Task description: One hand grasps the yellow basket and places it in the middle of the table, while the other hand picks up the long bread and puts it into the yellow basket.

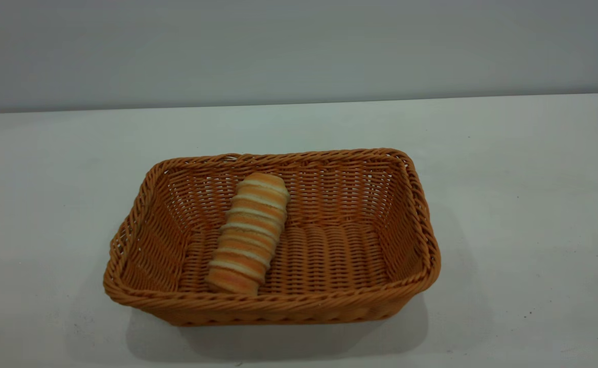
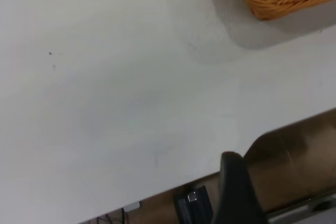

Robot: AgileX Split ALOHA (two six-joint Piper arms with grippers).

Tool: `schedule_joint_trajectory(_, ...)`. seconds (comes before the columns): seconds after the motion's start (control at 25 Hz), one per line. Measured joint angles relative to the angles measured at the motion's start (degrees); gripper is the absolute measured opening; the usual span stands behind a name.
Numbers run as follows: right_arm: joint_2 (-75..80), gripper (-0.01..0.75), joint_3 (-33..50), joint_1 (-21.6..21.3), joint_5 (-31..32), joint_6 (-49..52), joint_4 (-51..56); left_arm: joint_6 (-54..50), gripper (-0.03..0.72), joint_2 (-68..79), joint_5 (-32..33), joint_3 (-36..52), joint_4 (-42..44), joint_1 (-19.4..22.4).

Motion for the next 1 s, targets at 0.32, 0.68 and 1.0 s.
schedule_joint_trajectory(0.32,0.00,0.546,0.00,-9.68,0.00,0.00,0.11,0.00,0.528,-9.49,0.24,0.00,0.00,4.75)
schedule_joint_trajectory(0.68,0.00,0.544,0.00,-17.76,0.00,0.00,0.11,-0.05,0.528,-11.61,0.40,0.00,0.00,6.84)
schedule_joint_trajectory(1.0,0.00,0.525,0.00,-19.01,0.00,0.00,0.11,-0.12,0.528,-11.61,0.40,0.00,0.00,6.84)
